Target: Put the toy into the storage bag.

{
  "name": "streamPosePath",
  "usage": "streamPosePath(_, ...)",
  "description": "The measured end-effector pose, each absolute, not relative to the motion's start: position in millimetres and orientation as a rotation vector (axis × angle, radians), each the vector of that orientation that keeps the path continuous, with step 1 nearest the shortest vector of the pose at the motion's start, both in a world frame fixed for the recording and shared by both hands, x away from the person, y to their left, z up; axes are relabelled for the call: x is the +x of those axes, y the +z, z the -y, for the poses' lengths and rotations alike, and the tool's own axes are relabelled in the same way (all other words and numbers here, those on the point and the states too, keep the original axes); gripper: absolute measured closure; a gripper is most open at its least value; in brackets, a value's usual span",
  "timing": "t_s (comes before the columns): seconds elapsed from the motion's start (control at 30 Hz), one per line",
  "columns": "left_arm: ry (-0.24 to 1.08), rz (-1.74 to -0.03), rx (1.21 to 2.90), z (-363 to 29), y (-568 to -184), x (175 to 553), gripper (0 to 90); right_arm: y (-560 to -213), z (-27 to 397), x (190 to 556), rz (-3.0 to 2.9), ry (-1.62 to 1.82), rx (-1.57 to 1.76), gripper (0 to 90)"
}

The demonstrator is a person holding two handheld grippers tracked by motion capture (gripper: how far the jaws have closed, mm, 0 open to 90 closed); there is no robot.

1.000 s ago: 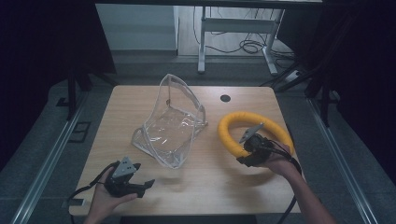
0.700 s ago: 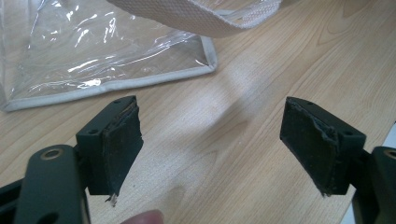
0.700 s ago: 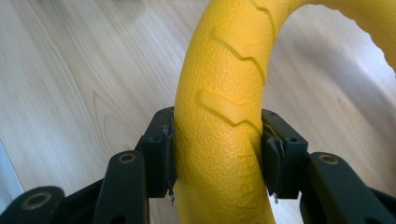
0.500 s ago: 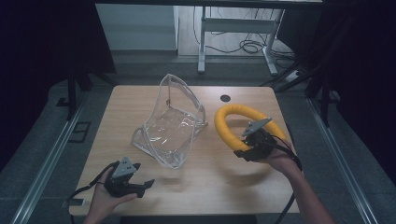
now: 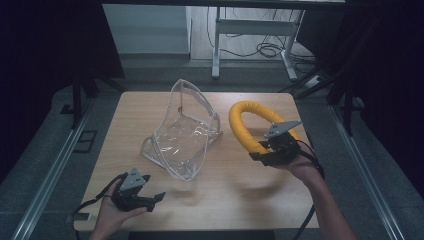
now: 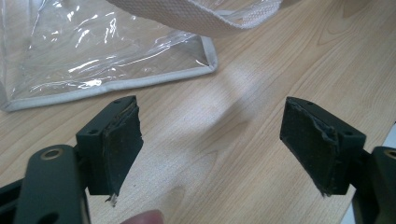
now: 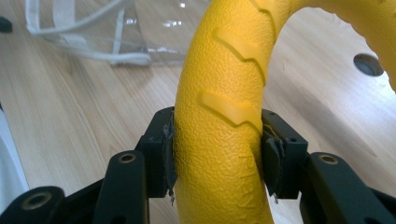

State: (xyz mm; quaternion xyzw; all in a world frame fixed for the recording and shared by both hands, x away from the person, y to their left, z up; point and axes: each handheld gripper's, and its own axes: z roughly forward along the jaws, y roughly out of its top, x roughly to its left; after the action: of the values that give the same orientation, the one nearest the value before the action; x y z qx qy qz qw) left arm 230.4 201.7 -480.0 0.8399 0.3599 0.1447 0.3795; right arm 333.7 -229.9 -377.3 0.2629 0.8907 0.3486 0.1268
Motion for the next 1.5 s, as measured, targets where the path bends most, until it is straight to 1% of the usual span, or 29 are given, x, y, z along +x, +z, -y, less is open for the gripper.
streamPosePath(0.8,0.369,-0.915,2.151,-201,-481,231,20.5,-355,230,331,-2.467,1.344,0.765,51.8)
streamPosePath(1.5,0.37,-0.916,2.153,-201,-481,231,20.5,-348,230,333,-2.381,1.579,0.786,51.8)
